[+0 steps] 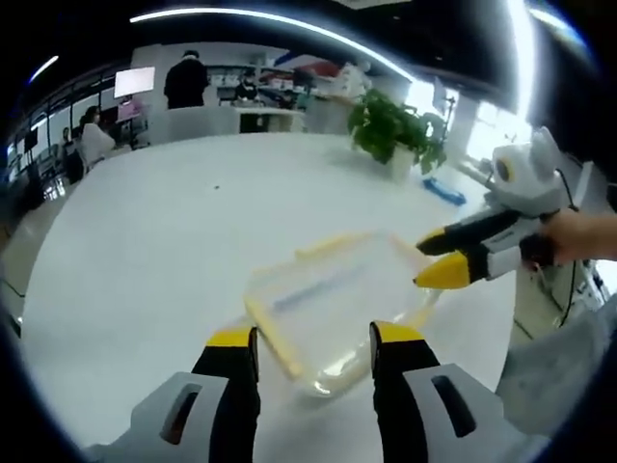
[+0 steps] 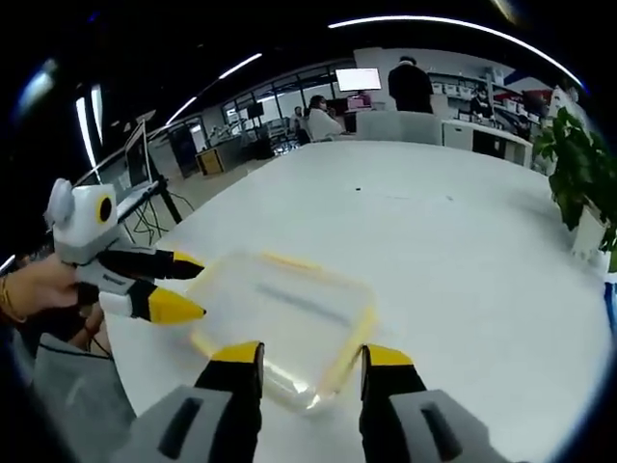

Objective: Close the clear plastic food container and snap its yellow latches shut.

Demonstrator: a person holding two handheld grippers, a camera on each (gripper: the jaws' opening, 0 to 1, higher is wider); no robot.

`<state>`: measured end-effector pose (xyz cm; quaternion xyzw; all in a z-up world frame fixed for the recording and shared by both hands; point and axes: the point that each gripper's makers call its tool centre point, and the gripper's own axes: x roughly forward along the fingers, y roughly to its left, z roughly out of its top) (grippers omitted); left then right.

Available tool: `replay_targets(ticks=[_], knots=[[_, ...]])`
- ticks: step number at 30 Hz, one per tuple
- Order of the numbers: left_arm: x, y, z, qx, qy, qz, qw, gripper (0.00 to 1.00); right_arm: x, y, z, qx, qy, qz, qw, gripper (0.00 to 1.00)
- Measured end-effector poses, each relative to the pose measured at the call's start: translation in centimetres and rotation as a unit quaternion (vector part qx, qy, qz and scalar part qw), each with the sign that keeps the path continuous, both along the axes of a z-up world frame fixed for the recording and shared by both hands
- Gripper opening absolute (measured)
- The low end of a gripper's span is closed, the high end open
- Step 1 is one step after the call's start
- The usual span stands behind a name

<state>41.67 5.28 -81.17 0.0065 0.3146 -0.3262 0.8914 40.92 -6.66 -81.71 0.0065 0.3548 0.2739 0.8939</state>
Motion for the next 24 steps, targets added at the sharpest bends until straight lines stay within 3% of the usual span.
replay_targets(ticks=[10,24], knots=[[1.3,2.6,0.0,0.000,-0.002,0.027,0.9996,0.43,1.7,2.7,0.1,-0.003,-0.003,0.020,0.9998,0.37],[5.3,4.6,0.0,-0.001,-0.008,0.047,0.9989,0.42,5.5,4.5,0.1,-0.001,-0.013,0.022,0.9997,0.37]])
